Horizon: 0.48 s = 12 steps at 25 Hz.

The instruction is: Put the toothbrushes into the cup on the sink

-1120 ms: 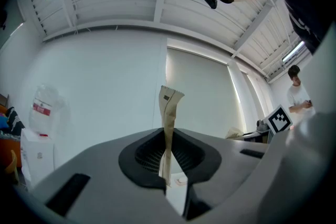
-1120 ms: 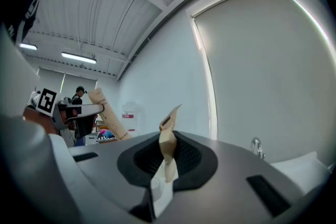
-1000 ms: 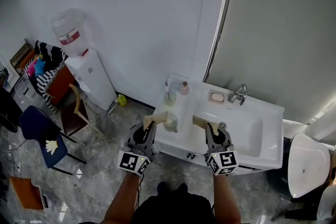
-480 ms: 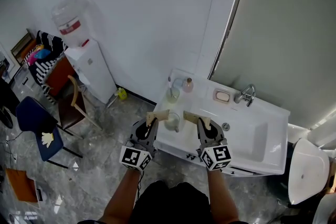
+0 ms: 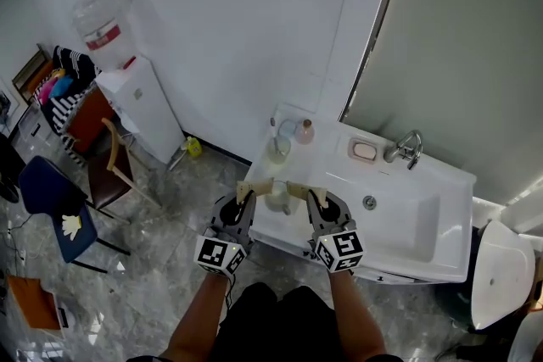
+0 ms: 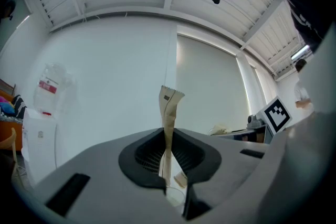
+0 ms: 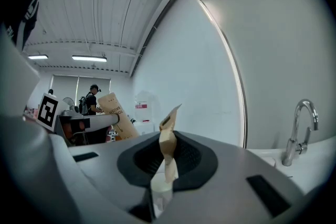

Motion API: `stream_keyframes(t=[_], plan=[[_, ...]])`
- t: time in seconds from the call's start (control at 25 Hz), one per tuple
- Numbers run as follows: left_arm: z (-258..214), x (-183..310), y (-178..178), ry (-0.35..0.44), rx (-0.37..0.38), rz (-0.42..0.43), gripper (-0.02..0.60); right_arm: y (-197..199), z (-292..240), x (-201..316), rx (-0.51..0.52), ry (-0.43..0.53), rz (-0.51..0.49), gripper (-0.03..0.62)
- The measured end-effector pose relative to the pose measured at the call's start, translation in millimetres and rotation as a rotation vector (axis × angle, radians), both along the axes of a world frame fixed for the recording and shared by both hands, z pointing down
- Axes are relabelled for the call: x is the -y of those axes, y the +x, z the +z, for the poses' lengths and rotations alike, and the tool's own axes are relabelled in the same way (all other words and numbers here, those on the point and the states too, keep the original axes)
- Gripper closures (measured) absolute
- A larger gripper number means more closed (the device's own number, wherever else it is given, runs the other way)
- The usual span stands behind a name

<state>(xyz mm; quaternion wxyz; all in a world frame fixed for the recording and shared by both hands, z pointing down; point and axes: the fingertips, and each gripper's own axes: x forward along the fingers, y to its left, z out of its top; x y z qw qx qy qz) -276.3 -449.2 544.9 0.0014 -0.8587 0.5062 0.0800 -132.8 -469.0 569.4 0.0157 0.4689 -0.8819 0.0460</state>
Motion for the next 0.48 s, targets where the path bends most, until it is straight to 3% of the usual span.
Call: stream_keyframes(t=[0.48], plan=[[14,5,-11,-0.009,-0.024,0.010,0.526,-22,45,11,-0.017,-0.087,-0.025,0.546]])
